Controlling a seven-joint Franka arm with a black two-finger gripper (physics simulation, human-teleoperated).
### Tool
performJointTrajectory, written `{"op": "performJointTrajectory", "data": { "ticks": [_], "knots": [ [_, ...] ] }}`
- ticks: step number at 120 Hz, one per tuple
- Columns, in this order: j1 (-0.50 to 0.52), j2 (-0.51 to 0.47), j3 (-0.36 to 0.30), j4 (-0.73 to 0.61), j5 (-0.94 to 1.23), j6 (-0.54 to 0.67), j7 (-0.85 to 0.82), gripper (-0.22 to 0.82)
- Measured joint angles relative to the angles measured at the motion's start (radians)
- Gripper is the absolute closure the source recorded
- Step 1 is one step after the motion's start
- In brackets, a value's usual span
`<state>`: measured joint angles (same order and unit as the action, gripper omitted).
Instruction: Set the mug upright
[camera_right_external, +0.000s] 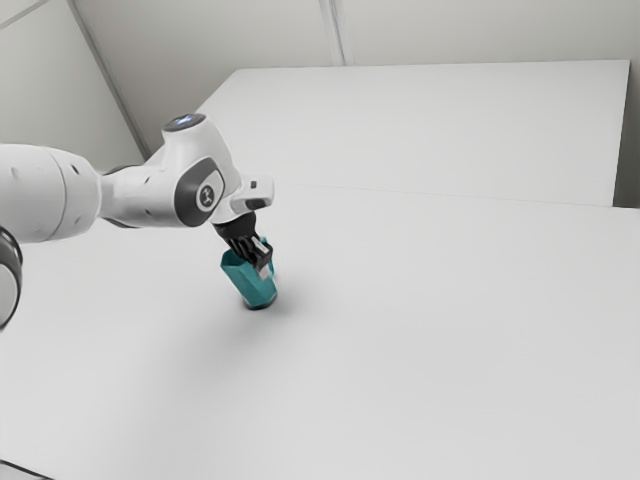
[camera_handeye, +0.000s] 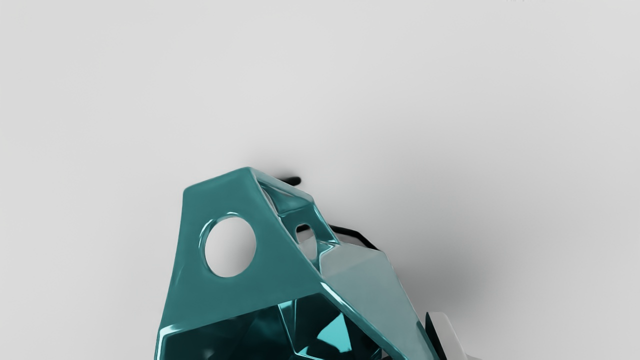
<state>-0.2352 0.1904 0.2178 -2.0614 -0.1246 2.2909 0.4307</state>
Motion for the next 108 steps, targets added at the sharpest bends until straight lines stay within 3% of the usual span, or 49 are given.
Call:
{"op": "performJointTrajectory", "data": {
  "ticks": [78, 108],
  "knots": [
    [0.000, -0.038, -0.014, 0.043, -0.019, -0.014, -0.001, 0.43],
    [0.009, -0.087, -0.028, 0.179, 0.023, -0.087, 0.001, 0.20]
  ]
}}
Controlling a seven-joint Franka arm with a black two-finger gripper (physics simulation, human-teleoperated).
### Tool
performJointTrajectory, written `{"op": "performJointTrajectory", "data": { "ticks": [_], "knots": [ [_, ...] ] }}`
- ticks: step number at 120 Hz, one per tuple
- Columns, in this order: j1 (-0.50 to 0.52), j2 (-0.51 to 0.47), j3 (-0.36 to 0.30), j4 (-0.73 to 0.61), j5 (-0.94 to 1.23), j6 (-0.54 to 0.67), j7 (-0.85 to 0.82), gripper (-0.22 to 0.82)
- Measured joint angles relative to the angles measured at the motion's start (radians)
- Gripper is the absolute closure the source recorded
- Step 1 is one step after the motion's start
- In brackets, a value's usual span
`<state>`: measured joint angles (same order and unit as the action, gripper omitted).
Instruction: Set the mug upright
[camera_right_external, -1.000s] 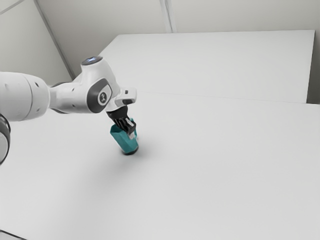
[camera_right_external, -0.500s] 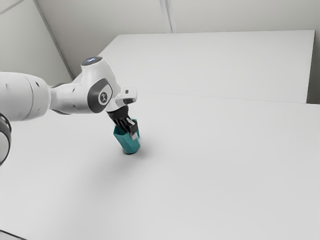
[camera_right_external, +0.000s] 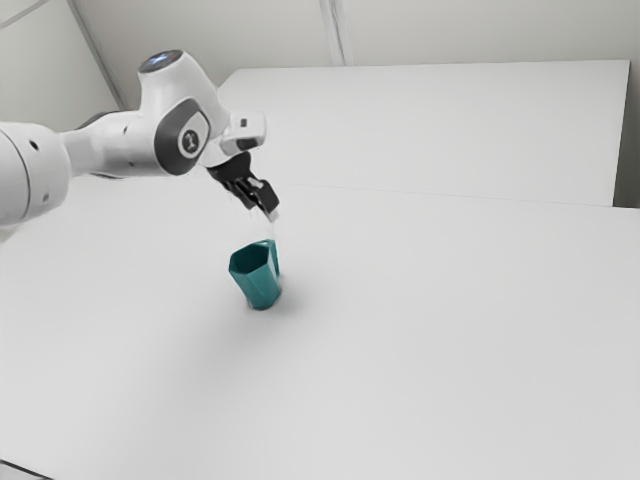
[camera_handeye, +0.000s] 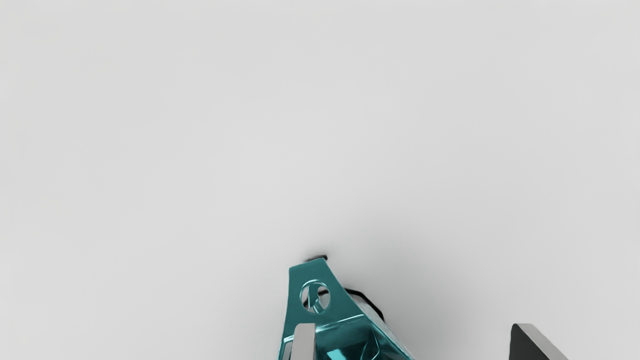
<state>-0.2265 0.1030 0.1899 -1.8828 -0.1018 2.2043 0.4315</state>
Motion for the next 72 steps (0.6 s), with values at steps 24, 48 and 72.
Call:
{"op": "performJointTrajectory", "data": {
  "ticks": [24, 48, 72],
  "knots": [
    [0.009, -0.064, -0.009, 0.104, 0.089, -0.107, 0.001, 0.09],
    [0.024, -0.126, -0.033, 0.192, 0.190, -0.230, -0.022, 0.05],
    [0.029, -0.160, -0.033, 0.241, 0.257, -0.353, -0.070, 0.03]
  ]
}}
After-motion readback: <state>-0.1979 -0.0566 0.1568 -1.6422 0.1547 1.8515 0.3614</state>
